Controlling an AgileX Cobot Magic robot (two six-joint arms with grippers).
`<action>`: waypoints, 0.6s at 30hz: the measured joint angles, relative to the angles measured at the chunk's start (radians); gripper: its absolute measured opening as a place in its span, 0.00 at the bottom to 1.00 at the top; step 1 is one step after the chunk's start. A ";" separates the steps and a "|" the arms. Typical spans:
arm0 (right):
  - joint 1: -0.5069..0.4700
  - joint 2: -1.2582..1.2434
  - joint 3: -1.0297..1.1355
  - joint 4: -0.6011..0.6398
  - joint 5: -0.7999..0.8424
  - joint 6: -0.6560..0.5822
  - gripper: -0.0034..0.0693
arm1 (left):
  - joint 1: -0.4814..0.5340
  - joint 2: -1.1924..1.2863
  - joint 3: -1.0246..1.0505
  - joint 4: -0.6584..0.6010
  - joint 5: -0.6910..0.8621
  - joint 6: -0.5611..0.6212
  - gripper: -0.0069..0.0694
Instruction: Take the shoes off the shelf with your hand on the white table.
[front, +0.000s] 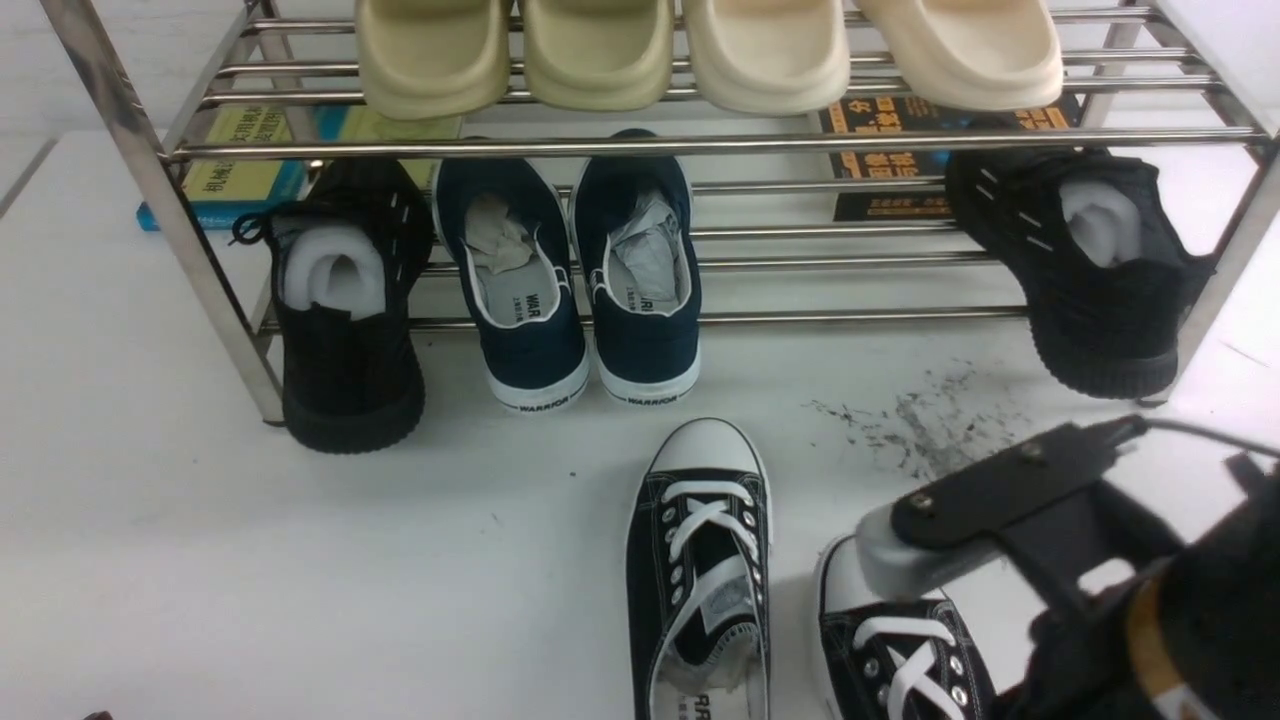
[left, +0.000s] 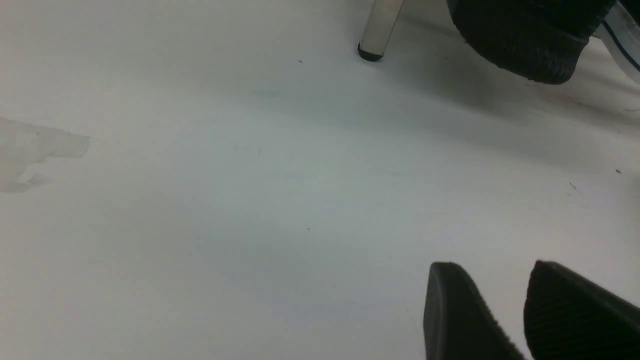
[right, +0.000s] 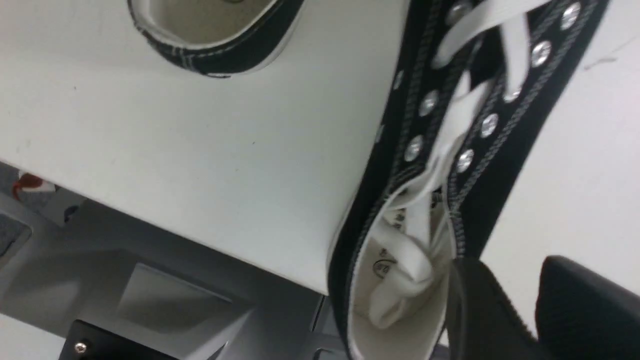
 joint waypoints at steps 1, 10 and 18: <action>0.000 -0.036 0.000 -0.020 0.005 0.000 0.33 | 0.000 0.000 0.000 0.000 0.000 0.000 0.41; 0.000 -0.383 0.127 -0.008 0.020 0.046 0.24 | 0.000 0.000 0.000 0.000 -0.001 0.000 0.41; 0.000 -0.473 0.399 0.124 -0.187 0.124 0.03 | 0.000 0.000 0.000 0.000 -0.001 0.000 0.41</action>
